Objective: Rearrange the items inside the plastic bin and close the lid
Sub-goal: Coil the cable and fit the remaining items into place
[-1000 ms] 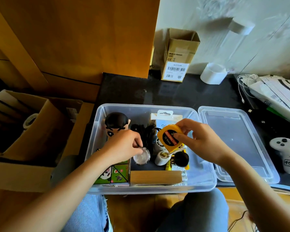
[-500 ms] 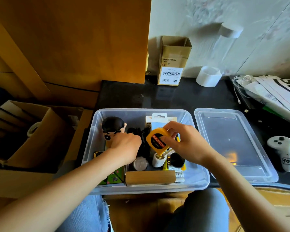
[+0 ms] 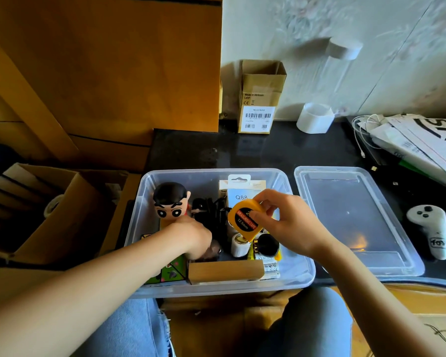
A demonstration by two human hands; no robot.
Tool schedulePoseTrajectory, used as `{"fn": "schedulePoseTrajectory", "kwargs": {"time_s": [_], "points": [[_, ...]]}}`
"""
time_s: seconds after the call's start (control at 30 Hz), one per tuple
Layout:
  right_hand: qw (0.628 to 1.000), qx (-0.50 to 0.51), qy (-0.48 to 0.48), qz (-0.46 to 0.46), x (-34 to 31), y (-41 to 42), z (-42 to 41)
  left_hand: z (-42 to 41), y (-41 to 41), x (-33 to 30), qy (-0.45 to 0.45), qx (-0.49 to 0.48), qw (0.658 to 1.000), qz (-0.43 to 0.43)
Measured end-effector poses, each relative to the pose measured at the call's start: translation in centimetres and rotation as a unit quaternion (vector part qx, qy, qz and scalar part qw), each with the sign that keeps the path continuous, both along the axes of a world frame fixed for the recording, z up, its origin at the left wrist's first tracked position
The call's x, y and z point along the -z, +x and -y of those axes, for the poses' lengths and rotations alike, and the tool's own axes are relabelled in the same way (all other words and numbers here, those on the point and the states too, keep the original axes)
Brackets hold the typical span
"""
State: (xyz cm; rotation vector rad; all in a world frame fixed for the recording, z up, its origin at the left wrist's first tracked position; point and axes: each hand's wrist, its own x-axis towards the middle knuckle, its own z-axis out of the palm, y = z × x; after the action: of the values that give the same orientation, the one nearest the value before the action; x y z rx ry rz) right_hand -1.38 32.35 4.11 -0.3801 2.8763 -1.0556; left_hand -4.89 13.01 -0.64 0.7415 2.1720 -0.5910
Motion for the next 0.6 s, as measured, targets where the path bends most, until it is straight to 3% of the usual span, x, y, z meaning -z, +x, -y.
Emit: {"fn": "schedulePoseTrajectory", "kwargs": {"time_s": [0.3, 0.43, 0.5, 0.6], "points": [[1.0, -0.005, 0.012, -0.016, -0.2, 0.8, -0.2, -0.3, 0.4, -1.3, 0.011, -0.05, 0.999, -0.007], [1.0, 0.004, -0.021, -0.009, -0.7, 0.7, -0.4, 0.8, 0.0, -1.8, 0.138, -0.138, 0.981, -0.01], [0.999, 0.006, -0.046, -0.001, -0.9, 0.6, -0.3, 1.9, -0.2, -2.1, 0.277, -0.229, 0.933, -0.02], [0.996, 0.003, -0.086, 0.022, -1.3, 0.3, 0.2, 3.3, 0.6, -2.7, 0.51, -0.307, 0.799, 0.087]]}}
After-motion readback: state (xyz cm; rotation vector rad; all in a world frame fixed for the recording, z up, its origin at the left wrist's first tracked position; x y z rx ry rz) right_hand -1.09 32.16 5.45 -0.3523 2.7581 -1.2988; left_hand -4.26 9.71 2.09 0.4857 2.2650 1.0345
